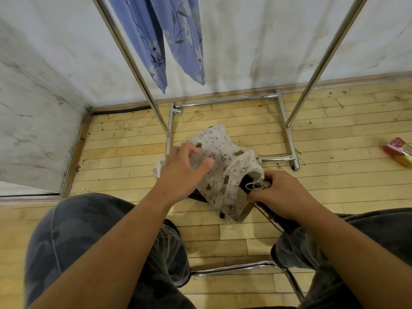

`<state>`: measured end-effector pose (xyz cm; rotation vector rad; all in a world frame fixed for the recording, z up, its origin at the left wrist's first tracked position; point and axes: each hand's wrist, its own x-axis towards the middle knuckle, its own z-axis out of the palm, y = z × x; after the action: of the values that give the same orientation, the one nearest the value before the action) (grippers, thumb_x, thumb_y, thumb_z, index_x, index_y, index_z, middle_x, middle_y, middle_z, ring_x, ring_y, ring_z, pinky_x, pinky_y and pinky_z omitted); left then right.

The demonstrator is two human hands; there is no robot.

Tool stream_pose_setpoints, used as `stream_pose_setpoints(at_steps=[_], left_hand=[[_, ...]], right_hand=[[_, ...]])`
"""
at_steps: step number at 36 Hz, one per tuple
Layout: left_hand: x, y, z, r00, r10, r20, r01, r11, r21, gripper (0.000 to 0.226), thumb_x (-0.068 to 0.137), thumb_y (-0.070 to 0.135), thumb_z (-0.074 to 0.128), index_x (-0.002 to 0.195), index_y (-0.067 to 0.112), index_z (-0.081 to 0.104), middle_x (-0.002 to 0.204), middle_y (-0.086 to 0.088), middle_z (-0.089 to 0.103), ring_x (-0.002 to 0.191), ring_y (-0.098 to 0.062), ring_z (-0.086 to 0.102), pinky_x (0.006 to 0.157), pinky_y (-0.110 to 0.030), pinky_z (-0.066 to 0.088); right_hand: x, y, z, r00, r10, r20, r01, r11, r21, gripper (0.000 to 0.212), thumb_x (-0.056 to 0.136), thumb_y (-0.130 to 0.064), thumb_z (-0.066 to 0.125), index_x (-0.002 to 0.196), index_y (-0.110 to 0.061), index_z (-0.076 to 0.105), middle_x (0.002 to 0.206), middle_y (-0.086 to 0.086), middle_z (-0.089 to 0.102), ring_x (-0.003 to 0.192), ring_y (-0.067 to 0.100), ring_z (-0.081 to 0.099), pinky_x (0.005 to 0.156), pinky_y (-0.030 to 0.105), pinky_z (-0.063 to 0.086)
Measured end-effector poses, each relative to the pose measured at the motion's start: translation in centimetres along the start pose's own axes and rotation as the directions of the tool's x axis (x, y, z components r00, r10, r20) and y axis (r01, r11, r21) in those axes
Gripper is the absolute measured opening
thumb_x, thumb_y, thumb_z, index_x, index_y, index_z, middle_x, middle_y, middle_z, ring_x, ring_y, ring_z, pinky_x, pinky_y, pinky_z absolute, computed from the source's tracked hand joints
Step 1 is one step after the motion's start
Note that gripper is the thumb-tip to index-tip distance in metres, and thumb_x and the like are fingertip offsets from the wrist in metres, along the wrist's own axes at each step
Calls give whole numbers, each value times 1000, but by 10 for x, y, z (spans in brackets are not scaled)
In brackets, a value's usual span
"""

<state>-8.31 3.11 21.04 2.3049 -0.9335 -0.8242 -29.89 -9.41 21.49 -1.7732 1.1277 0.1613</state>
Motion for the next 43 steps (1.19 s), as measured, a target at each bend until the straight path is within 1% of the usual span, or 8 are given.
stream_pose_setpoints(at_steps=[3,7,14,19,27,35,40,43], left_hand=[[-6,8,6,969,-17,246,21,1000,-12,61,85,81,53,125,35,49,117,13,60,103,-2,60,83,-26,51],[-11,17,19,922,39,386,-64,997,51,68,80,81,61,125,31,49,111,16,61,99,-1,62,81,-24,53],[-11,31,35,943,187,274,-225,968,114,19,99,44,62,105,26,57,93,12,65,82,-4,63,72,-29,56],[-13,41,38,941,210,265,-213,977,-16,8,99,32,62,95,27,56,83,12,64,65,5,56,57,-11,43],[-16,48,37,945,200,261,-173,977,-121,9,98,28,62,104,34,58,86,4,69,66,-3,56,59,-15,45],[-20,49,29,898,122,423,-100,992,-74,23,102,30,49,107,44,67,105,3,76,95,-38,69,91,-50,57],[-23,54,27,852,106,513,-56,992,-112,27,102,24,50,99,40,71,58,14,52,55,-11,44,61,-23,42],[-22,54,26,840,88,536,-7,988,-152,26,102,27,49,98,35,74,60,8,49,59,-12,43,68,-32,45]], right_hand=[[2,-1,-1,998,68,-8,-67,993,95,22,78,-24,82,96,-18,71,84,6,75,69,22,72,50,28,56],[1,-4,-2,993,121,8,-120,967,224,21,79,-22,82,96,-14,72,86,10,76,71,26,73,54,31,57],[-7,-13,-5,984,158,86,-179,897,403,19,86,-15,78,99,-4,70,93,26,75,59,26,69,48,31,56],[-6,-10,-2,982,166,95,-190,902,387,11,87,-16,76,94,-9,70,88,21,75,61,24,70,52,32,58],[-3,-3,2,969,221,109,-246,865,437,17,83,-20,79,98,-12,75,85,12,78,73,27,76,57,32,58],[-6,-3,-4,951,280,132,-306,788,535,12,91,-18,73,99,-9,72,90,15,76,72,28,75,51,28,55],[-3,1,-5,931,339,133,-355,766,535,13,98,-12,59,102,-2,67,94,19,71,78,31,69,60,34,59],[-4,0,-5,923,358,143,-376,752,542,13,98,-13,61,100,-1,66,94,22,70,75,32,68,54,33,58]])
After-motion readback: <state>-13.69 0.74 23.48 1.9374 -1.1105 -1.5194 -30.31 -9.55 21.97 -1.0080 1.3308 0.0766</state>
